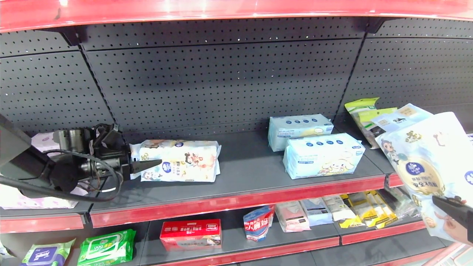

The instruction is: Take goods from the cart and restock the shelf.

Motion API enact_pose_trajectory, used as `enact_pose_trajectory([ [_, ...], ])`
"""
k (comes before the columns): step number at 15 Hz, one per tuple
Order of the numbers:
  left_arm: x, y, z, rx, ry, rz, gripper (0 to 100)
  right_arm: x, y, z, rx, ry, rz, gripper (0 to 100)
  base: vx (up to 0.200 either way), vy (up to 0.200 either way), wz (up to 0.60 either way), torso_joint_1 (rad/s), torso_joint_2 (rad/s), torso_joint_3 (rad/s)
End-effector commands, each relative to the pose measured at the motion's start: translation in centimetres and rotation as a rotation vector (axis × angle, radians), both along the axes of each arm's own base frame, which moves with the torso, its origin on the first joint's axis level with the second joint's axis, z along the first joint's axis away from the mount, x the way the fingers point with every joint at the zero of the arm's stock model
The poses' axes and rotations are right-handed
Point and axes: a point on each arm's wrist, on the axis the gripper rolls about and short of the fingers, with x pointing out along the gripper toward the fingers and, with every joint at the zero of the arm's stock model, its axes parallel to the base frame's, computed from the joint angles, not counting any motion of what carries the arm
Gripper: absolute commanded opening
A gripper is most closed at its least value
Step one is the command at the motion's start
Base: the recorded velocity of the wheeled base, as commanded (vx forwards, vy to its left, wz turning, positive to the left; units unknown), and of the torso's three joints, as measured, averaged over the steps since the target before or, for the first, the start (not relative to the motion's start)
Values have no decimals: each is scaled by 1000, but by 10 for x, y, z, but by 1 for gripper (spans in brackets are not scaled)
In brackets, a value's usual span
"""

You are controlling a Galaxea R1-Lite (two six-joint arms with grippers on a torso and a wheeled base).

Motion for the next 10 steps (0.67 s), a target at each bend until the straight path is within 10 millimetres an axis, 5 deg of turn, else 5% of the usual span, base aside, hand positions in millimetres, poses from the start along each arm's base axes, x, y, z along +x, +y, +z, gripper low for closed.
enact_pose_trajectory([
  [1, -13, 1, -1, -2, 8, 4, 0, 2, 0, 1, 0, 3, 0, 0, 0, 0, 0, 0, 0, 0],
  [10, -31, -4, -26, 9, -2, -35, 0, 4, 0, 3, -1, 0, -1, 0, 0, 0, 0, 0, 0, 0],
])
